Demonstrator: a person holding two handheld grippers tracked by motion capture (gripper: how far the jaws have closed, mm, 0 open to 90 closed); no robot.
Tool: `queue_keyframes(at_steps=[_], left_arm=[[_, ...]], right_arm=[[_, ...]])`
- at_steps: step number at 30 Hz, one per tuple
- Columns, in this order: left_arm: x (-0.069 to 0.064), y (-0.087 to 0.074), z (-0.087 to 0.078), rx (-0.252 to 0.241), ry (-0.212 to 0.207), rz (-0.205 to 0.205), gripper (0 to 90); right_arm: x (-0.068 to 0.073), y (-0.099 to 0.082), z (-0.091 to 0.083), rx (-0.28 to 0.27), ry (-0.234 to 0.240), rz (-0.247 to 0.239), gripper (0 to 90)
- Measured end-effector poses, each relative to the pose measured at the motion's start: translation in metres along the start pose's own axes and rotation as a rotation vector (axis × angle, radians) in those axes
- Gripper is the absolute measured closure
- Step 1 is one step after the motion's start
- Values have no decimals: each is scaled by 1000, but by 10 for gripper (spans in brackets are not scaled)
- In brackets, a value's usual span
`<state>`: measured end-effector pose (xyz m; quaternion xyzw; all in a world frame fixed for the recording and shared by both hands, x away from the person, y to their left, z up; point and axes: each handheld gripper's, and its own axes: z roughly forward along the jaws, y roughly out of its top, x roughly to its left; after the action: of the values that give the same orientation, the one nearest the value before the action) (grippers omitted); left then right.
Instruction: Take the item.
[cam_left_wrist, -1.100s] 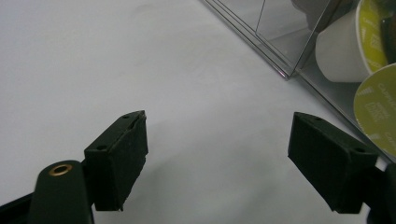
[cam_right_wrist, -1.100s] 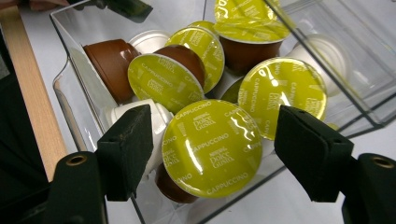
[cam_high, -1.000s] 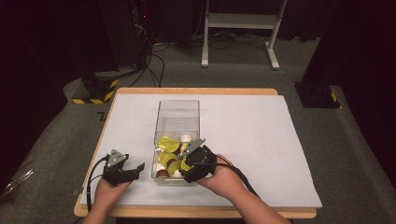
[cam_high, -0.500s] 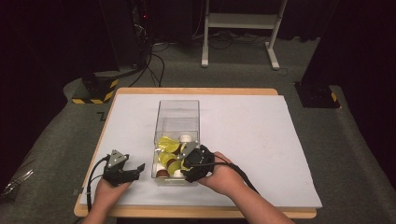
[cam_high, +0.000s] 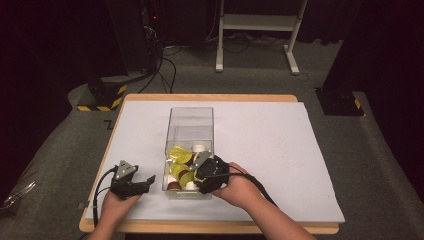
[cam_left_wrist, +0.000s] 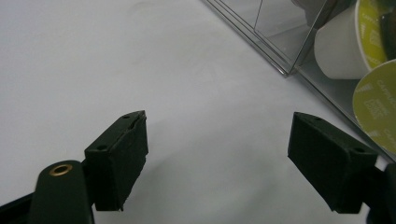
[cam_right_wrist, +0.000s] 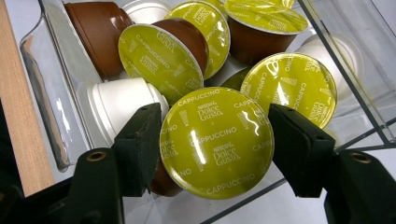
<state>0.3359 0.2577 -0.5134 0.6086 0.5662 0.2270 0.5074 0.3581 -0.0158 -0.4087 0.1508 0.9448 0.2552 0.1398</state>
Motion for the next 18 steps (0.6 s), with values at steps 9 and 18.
queue_keyframes(at_steps=[9, 18], left_arm=[[1, 0, 0, 7, -3, 10, 204], [1, 1, -1, 9, -5, 11, 204]], right_arm=[[1, -1, -1, -12, -8, 14, 378], [0, -1, -1, -24, 4, 38, 378]])
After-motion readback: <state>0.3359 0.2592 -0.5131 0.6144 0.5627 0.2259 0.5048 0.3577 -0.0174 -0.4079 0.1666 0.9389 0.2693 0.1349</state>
